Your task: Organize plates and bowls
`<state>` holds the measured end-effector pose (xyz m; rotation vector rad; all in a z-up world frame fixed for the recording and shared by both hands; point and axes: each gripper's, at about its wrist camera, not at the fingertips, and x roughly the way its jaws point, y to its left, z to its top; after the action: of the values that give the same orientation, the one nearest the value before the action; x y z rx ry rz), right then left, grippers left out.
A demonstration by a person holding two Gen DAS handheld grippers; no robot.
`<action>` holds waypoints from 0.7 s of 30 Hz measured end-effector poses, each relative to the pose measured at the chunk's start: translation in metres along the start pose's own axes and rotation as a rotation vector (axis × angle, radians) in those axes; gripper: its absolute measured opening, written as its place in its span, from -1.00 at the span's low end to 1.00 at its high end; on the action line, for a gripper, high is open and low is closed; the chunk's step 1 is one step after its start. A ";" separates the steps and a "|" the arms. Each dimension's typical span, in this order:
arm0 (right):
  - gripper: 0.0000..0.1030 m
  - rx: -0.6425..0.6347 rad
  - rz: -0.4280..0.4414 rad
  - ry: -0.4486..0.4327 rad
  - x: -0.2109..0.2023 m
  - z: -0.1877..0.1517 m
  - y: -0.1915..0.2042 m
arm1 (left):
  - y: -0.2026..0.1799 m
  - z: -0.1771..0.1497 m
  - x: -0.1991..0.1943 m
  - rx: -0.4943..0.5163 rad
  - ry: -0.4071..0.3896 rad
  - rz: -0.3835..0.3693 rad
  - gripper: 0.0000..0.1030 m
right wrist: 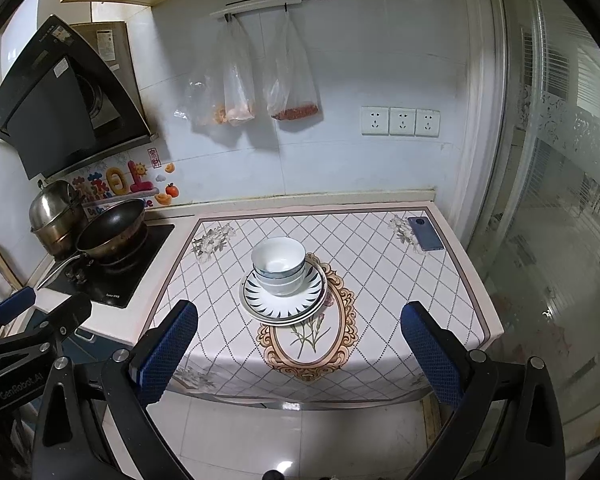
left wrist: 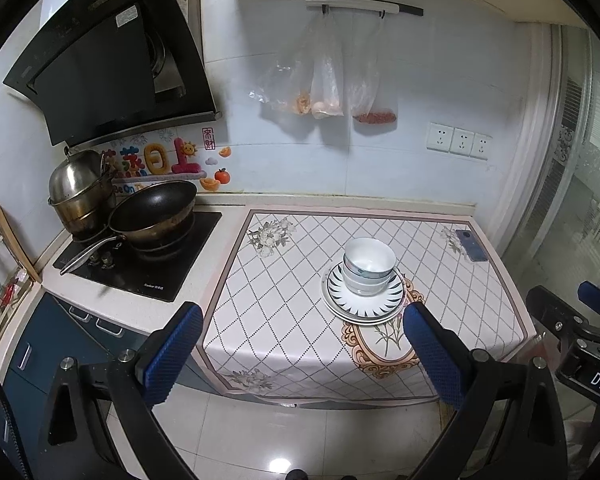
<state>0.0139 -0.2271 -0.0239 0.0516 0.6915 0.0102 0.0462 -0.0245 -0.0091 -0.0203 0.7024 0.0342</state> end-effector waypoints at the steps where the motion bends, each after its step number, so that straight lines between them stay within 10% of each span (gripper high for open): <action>1: 1.00 0.001 0.000 -0.001 0.000 0.000 0.000 | 0.000 0.000 0.000 -0.003 0.000 0.000 0.99; 21: 1.00 0.007 -0.006 0.004 0.003 0.001 -0.004 | 0.000 0.000 0.000 -0.002 0.000 -0.005 0.99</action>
<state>0.0165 -0.2308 -0.0252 0.0563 0.6954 0.0021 0.0464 -0.0246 -0.0090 -0.0237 0.7020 0.0305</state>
